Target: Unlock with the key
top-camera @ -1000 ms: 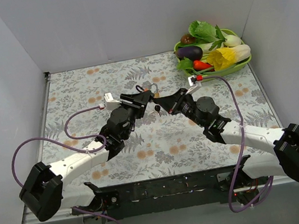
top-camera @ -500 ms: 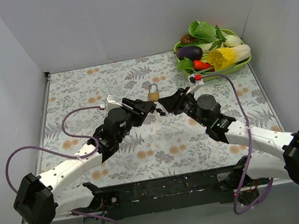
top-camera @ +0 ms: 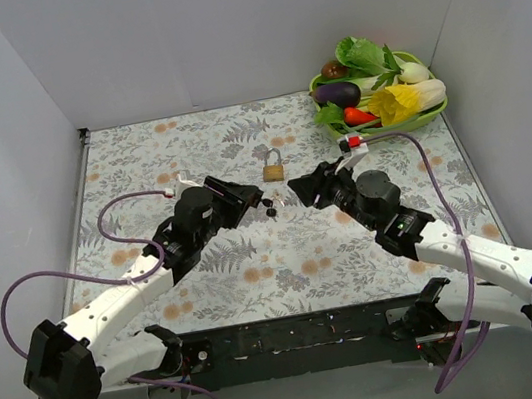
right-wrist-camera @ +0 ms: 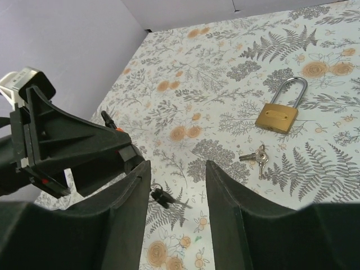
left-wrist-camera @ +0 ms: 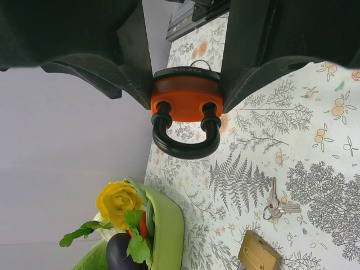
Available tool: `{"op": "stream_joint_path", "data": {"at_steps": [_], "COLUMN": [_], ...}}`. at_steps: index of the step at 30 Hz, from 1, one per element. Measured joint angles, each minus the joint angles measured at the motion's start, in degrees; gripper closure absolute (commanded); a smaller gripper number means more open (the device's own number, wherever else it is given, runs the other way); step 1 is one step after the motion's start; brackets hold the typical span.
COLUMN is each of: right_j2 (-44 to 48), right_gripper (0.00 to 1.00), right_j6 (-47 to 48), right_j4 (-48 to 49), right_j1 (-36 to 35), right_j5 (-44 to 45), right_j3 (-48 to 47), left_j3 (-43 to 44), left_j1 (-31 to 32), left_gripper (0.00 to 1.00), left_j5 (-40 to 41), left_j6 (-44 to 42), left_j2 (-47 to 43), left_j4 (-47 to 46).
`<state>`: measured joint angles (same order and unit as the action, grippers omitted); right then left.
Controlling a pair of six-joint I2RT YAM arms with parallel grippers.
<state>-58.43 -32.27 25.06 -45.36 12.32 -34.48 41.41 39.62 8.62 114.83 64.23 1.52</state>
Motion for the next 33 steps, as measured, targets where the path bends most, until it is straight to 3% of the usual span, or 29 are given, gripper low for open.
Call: {"op": "stream_joint_path", "data": {"at_steps": [8,15,24,33], "right_j2": [-1.36,-2.47,-6.88,-12.09], "right_gripper": [0.43,0.36,0.36,0.39], "right_j6": [7.58,12.39,17.22,17.92], "right_j4": [-11.82,-13.79,-6.16,0.85], "right_j1": [0.00,0.26,-5.16,-6.54], "right_j5": [-5.11,-14.12,-20.48,-21.40], "right_j3": [-8.33,-9.35,-6.27,-6.16], "left_j3": [1.60,1.62,0.35,-2.99], "left_j1": [-0.79,-0.79,-0.85,-0.85], "left_gripper": [1.00,1.00,1.00,1.00], "left_j5": [-2.71,-2.71,-4.55,-7.19], "left_j6": [-7.28,-13.66,-3.85,-1.18], "left_j2": [-3.10,-7.02,-8.59,-10.73], "left_j4": [4.79,11.26,13.90,12.20]}}
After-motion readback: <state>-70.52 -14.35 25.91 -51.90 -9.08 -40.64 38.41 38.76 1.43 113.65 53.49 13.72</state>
